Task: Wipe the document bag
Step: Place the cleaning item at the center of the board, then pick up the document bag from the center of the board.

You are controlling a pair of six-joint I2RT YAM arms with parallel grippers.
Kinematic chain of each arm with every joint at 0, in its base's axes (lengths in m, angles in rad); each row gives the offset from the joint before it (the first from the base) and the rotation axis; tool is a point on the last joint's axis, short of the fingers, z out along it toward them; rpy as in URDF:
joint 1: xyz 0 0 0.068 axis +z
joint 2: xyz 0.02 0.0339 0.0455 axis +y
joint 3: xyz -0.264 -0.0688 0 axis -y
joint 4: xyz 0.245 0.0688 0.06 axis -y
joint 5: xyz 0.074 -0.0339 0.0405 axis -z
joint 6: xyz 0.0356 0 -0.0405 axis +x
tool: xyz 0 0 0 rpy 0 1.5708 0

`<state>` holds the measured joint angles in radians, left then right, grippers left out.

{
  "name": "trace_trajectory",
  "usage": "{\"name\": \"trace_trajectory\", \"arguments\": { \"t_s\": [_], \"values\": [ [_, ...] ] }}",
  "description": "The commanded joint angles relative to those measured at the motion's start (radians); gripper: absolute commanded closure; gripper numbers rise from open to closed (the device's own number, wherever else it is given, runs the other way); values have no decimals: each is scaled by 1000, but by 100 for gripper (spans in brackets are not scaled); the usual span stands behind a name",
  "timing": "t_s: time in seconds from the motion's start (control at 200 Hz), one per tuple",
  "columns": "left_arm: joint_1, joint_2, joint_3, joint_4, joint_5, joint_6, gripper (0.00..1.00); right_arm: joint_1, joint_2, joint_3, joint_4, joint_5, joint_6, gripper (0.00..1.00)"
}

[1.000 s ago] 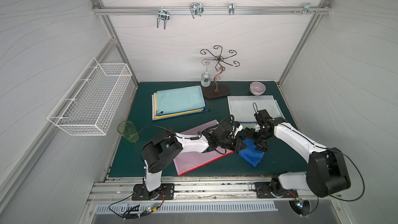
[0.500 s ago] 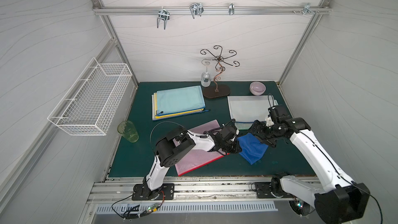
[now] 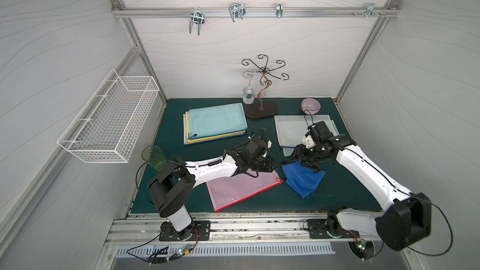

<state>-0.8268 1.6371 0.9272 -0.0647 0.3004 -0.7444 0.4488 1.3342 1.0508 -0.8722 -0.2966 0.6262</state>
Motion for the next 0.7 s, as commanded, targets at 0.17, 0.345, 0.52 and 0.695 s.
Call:
{"name": "trace_trajectory", "arguments": {
  "t_s": [0.17, 0.345, 0.52, 0.695],
  "values": [
    [74, -20, -184, -84, -68, -68, 68, 110, 399, 124, 201, -86, -112, 37],
    [94, -23, -210, -118, -103, -84, 68, 88, 531, 138, 266, -83, -170, 35],
    [123, -45, -249, -125, -116, -96, 68, 101, 600, 102, 318, -138, -198, 38],
    [143, -37, -278, -95, -103, -106, 69, 158, 636, 71, 378, -275, -184, 40]
  ]
}}
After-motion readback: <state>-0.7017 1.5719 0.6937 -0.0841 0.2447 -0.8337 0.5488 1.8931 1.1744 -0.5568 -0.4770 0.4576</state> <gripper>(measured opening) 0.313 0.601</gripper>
